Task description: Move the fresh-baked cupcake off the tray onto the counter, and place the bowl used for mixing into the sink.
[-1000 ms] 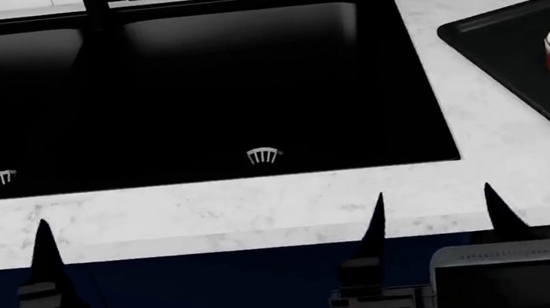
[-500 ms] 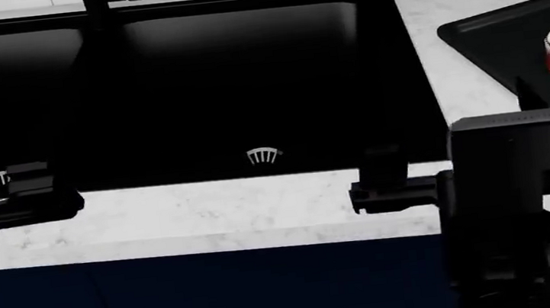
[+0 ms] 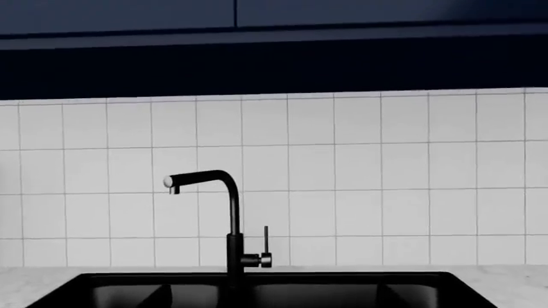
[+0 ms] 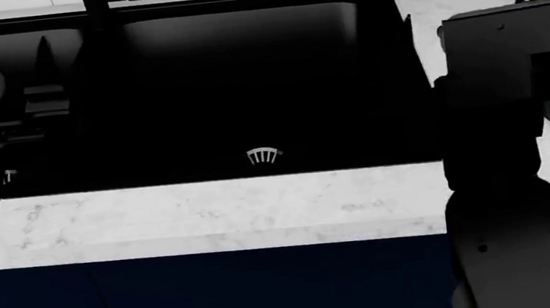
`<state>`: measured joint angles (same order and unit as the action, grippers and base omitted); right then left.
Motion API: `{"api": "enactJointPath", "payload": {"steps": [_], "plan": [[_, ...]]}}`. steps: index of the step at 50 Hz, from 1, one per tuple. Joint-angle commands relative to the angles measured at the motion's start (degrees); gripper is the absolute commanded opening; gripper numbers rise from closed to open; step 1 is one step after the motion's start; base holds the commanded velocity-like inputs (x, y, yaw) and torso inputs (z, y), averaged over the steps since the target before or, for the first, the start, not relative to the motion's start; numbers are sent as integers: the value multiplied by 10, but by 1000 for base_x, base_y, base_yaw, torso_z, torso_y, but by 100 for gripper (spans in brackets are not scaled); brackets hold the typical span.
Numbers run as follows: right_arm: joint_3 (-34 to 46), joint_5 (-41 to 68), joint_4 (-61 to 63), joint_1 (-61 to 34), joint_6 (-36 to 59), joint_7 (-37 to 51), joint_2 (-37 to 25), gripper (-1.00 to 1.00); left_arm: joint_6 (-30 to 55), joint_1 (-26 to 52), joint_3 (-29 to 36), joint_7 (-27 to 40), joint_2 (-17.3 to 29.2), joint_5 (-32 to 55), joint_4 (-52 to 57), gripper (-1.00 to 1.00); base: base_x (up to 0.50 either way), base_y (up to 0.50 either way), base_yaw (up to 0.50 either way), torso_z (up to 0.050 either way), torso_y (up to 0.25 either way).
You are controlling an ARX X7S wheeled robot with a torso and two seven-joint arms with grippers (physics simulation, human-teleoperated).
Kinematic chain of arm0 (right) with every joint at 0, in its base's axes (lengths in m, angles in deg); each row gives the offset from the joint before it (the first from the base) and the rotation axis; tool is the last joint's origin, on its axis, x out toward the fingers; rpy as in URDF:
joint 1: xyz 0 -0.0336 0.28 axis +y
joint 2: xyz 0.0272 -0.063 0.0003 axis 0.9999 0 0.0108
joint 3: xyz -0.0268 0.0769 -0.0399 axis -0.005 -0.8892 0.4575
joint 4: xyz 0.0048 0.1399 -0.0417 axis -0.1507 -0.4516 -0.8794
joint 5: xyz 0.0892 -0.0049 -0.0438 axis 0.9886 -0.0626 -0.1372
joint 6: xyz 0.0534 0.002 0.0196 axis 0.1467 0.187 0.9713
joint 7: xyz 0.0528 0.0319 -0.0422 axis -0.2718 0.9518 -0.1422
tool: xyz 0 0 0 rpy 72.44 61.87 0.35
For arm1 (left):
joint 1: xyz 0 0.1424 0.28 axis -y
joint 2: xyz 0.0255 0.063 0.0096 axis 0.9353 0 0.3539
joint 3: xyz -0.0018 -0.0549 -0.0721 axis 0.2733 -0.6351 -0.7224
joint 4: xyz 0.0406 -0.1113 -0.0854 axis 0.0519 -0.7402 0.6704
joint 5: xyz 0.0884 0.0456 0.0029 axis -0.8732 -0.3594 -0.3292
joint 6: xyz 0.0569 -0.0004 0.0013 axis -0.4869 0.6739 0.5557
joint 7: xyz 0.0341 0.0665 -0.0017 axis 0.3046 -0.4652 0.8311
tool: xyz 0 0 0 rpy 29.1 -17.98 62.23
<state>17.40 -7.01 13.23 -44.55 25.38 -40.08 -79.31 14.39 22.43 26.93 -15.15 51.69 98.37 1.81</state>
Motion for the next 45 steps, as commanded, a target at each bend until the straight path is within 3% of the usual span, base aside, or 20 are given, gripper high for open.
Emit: {"api": "enactJointPath", "payload": {"steps": [1, 20, 39, 45], "plan": [[23, -9, -111, -83, -34, -18, 7, 100, 6, 60, 5, -10, -8, 4, -66, 100, 0, 0, 0, 0, 0], [55, -25, -319, -205, -116, -39, 37, 100, -53, 153, 40, -20, -32, -30, -244, 100, 0, 0, 0, 0, 0], [57, -21, -320, -206, -117, -37, 36, 100, -54, 154, 45, -17, -29, -24, -244, 100, 0, 0, 0, 0, 0], [58, -30, -364, -226, -148, -32, 34, 100, -82, 186, 56, -33, -41, -27, -299, 100, 0, 0, 0, 0, 0]]}}
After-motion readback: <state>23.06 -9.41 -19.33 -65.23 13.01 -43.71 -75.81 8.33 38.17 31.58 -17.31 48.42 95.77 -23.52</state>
